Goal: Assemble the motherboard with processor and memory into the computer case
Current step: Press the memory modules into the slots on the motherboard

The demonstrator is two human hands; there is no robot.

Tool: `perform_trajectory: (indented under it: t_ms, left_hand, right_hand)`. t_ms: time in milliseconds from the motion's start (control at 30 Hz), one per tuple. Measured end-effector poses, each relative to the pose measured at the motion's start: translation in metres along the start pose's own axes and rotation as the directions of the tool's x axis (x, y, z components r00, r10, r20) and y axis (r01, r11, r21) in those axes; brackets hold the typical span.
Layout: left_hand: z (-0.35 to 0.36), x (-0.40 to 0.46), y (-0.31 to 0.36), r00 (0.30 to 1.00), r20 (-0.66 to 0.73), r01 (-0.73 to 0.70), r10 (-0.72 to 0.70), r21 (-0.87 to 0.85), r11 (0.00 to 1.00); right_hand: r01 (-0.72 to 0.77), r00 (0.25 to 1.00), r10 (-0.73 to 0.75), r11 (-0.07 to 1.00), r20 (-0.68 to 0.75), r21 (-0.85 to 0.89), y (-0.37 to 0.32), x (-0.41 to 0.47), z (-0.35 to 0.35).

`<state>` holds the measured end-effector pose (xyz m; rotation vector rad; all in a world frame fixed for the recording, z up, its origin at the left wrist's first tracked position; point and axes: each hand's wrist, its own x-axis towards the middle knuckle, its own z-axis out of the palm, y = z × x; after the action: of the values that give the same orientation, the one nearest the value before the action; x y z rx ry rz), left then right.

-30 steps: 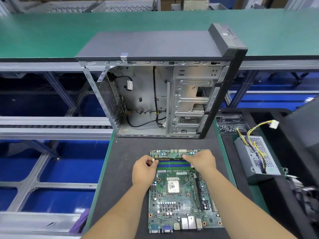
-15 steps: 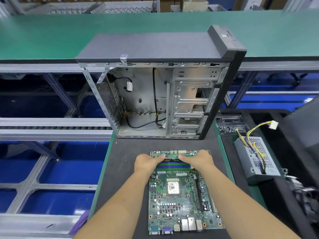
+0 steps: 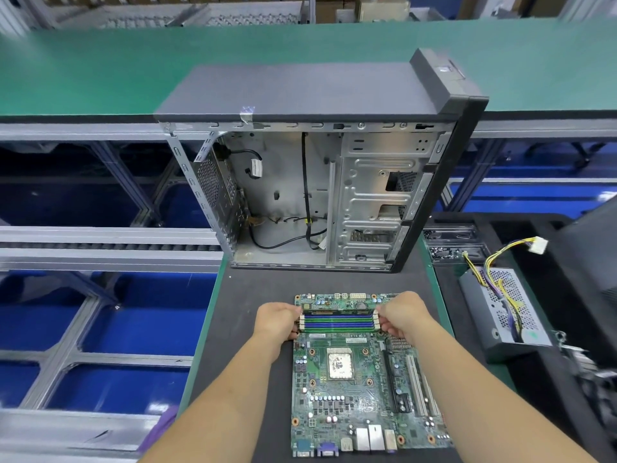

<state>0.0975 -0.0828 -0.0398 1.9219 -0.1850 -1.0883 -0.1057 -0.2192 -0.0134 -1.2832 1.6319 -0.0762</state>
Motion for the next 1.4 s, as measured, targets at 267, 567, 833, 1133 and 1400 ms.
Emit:
perform_trajectory:
  t_ms: [267, 567, 833, 1133, 1400]
  left_hand:
    - [0.005, -0.001, 0.007, 0.999, -0.014, 0.035, -0.034, 0.029, 0.999]
    - [0.013, -0.011, 0.010, 0.997, 0.022, -0.072, 0.070, 0.147, 0.987]
    - [0.017, -0.010, 0.017, 0.998, 0.023, 0.054, -0.061, 0.230, 0.972]
    - [0.021, -0.013, 0.030, 0.982, -0.018, 0.185, -0.186, 0.241, 0.953]
    - [0.022, -0.010, 0.028, 0.980, -0.029, 0.196, -0.195, 0.263, 0.945]
  right_hand:
    - [0.003, 0.999, -0.005, 0.999, -0.051, -0.040, -0.001, 0.003, 0.004]
    - [0.084, 0.995, -0.078, 0.990, 0.058, -0.109, -0.005, 0.002, 0.006]
    - [0.093, 0.995, -0.082, 0.965, 0.054, -0.247, -0.013, -0.001, 0.008]
    - [0.068, 0.997, -0.057, 0.950, 0.046, -0.306, -0.020, -0.003, 0.008]
    - [0.049, 0.997, -0.026, 0.940, 0.074, -0.337, -0.022, 0.002, 0.009]
